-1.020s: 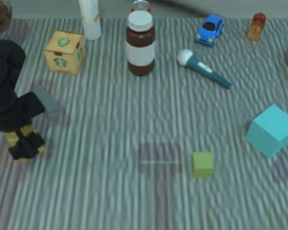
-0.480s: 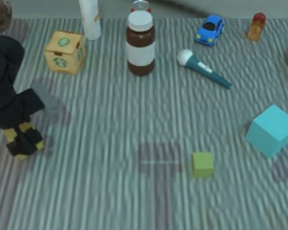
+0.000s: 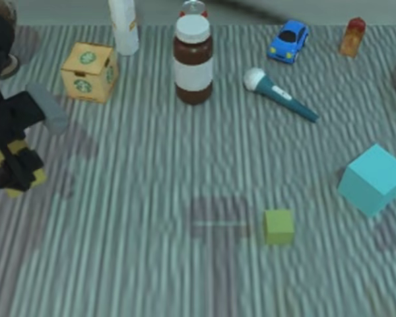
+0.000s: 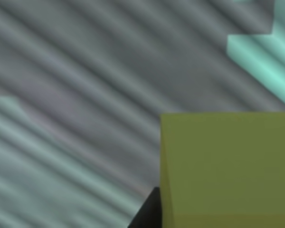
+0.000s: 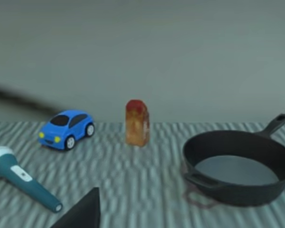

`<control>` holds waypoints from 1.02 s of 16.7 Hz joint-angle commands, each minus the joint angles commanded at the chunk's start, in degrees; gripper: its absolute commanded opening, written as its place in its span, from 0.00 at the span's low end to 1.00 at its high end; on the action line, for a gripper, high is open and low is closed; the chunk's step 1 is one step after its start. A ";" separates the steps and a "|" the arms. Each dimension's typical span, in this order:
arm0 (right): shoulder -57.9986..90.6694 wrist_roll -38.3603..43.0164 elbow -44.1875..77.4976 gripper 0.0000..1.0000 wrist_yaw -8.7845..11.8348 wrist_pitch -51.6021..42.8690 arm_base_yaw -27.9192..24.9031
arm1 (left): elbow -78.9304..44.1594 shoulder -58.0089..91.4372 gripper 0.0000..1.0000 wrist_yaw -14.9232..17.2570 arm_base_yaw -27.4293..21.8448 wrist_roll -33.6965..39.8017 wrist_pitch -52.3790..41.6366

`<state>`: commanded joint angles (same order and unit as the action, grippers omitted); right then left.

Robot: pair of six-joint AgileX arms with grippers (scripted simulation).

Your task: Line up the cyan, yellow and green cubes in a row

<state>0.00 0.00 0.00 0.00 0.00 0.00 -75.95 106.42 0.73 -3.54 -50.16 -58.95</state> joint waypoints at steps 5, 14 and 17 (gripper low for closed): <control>0.00 0.00 0.00 1.00 0.00 0.00 0.00 | -0.52 0.63 0.00 0.00 -1.11 -0.02 -0.10; 0.00 0.00 0.00 1.00 0.00 0.00 0.00 | -16.65 10.45 0.00 -0.01 -28.32 3.75 -7.43; 0.00 0.00 0.00 1.00 0.00 0.00 0.00 | -22.26 13.37 0.00 -0.05 -38.32 5.50 -9.70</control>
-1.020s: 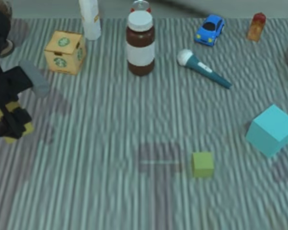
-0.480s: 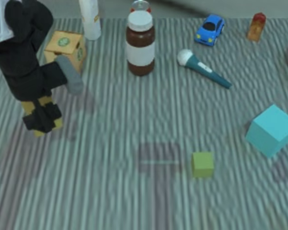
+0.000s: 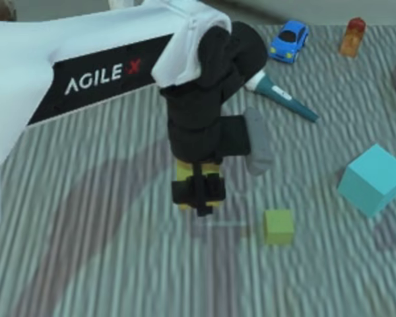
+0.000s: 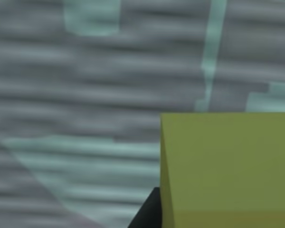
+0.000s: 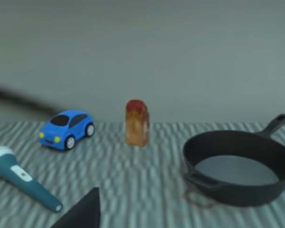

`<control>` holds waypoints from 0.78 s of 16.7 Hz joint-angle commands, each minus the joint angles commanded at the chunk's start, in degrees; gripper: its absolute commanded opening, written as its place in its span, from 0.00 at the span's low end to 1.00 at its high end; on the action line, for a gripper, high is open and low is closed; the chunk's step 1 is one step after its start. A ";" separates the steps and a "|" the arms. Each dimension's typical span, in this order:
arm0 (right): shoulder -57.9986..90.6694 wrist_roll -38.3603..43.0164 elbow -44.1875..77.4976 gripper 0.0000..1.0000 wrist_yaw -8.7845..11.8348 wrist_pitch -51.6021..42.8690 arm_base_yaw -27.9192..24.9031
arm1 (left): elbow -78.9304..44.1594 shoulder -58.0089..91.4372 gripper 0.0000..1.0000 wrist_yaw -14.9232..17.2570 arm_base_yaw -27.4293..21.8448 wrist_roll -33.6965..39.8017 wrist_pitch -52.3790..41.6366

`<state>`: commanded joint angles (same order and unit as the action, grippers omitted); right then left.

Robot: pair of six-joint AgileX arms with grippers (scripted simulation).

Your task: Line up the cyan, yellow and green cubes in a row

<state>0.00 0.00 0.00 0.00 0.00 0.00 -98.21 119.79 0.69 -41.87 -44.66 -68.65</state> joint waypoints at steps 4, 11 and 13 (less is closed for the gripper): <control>0.00 0.00 0.00 1.00 0.00 0.00 0.00 | -3.67 1.56 0.00 -0.12 -5.64 1.21 -1.26; 0.00 0.00 0.00 1.00 0.00 0.00 0.00 | -1.90 1.95 0.00 -0.04 -5.60 1.04 1.12; 0.00 0.00 0.00 1.00 0.00 0.00 0.00 | 0.65 3.10 0.00 0.01 -5.64 1.13 4.71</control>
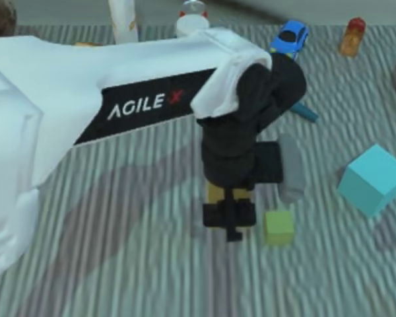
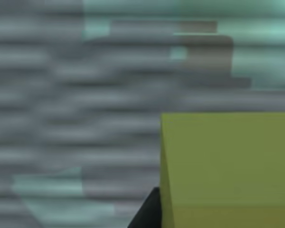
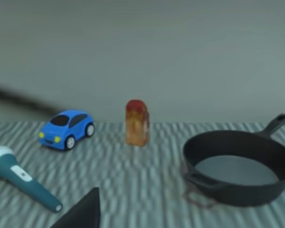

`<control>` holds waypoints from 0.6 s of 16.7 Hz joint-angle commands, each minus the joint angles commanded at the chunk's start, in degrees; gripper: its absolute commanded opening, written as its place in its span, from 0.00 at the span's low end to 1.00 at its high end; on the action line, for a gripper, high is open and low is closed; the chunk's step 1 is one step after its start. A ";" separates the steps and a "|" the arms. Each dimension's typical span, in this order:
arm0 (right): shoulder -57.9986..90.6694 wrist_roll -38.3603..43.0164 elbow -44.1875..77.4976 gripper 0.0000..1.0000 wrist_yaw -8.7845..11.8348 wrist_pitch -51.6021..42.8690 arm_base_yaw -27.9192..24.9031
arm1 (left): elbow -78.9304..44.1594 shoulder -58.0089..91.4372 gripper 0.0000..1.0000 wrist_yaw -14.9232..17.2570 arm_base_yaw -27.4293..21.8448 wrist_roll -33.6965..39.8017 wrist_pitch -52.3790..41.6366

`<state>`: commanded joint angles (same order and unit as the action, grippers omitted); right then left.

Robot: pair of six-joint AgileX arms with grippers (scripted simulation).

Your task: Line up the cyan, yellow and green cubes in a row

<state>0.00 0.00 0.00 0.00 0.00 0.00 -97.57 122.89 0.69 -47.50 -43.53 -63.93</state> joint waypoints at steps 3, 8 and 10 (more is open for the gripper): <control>0.00 0.00 0.00 1.00 0.00 0.00 0.00 | 3.95 1.83 0.00 -0.03 0.00 0.21 5.87; 0.00 0.00 0.00 1.00 0.00 0.00 0.00 | 5.43 2.55 0.00 -0.09 -0.13 0.15 7.88; 0.00 0.00 0.00 1.00 0.00 0.00 0.00 | 5.43 2.55 0.08 -0.09 -0.13 0.15 7.88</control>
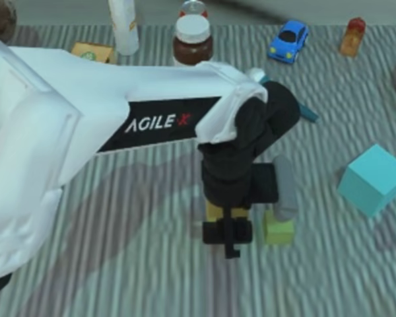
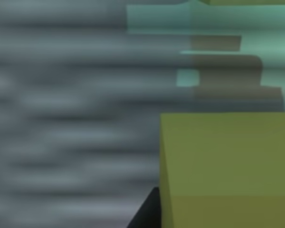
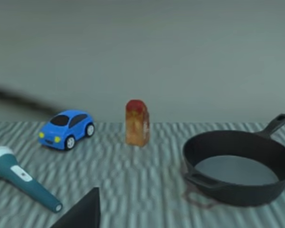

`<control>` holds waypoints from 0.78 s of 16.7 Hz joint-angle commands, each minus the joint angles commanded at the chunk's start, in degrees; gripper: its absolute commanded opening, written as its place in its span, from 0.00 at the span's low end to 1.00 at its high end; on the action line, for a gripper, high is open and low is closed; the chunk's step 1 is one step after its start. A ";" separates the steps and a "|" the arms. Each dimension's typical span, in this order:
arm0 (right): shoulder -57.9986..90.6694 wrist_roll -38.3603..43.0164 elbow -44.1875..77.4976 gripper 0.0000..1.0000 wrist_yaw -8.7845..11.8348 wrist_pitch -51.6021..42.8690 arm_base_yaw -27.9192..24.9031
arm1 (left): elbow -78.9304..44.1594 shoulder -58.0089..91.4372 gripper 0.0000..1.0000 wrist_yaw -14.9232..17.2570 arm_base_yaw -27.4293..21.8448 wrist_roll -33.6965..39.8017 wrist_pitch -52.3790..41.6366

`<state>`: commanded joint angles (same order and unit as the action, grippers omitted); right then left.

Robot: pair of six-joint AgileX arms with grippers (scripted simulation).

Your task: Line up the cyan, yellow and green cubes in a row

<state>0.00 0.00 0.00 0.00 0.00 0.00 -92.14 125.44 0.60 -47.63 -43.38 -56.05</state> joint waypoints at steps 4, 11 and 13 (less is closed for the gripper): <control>0.00 0.00 0.00 1.00 0.00 0.00 0.00 | 0.00 0.00 0.38 0.00 0.00 0.00 0.00; 0.00 0.00 0.00 1.00 0.00 0.00 0.00 | 0.00 0.00 0.90 0.00 0.00 0.00 0.00; 0.00 0.00 0.00 1.00 0.00 0.00 0.00 | 0.00 0.00 1.00 0.00 0.00 0.00 0.00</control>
<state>0.00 0.00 0.00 0.00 0.00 0.00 -92.14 125.44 0.60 -47.63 -43.38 -56.05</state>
